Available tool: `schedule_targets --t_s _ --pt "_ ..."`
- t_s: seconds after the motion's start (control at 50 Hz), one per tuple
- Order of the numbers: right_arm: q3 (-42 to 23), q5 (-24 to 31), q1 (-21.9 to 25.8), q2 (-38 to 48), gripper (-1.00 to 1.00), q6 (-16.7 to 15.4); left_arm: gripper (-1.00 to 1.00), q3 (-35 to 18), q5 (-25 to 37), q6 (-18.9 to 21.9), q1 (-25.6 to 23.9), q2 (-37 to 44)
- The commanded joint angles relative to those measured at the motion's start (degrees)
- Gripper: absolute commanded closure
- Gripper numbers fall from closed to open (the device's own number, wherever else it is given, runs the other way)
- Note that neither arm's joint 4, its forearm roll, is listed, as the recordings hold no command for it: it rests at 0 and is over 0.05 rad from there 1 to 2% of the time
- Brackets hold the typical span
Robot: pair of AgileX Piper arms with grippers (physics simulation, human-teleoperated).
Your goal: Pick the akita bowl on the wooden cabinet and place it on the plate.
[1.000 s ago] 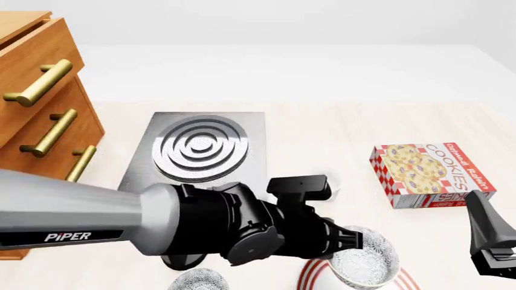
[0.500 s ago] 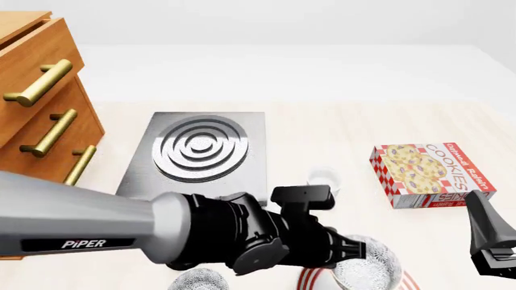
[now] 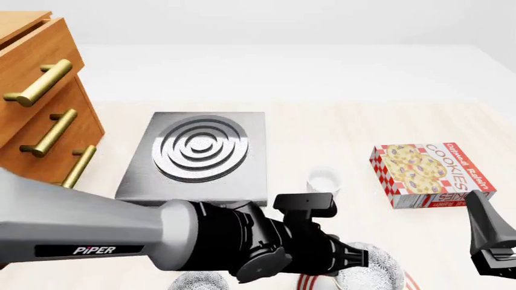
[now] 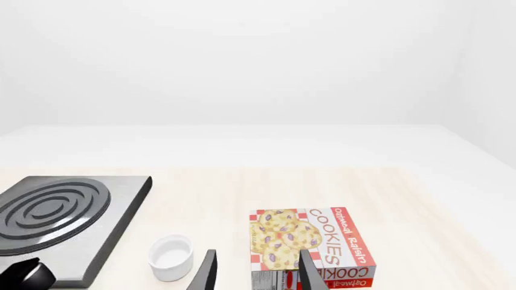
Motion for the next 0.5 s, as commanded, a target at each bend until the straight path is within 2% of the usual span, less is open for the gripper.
schedule_targets --t_s 0.02,0.5 --pt "0.00 0.00 0.00 0.01 -1.00 -0.01 1.00 -0.14 -0.47 -0.04 -0.06 0.08" --pt "0.00 0.00 0.00 0.00 -1.00 0.00 1.00 -0.07 -0.89 -0.11 0.61 0.63"
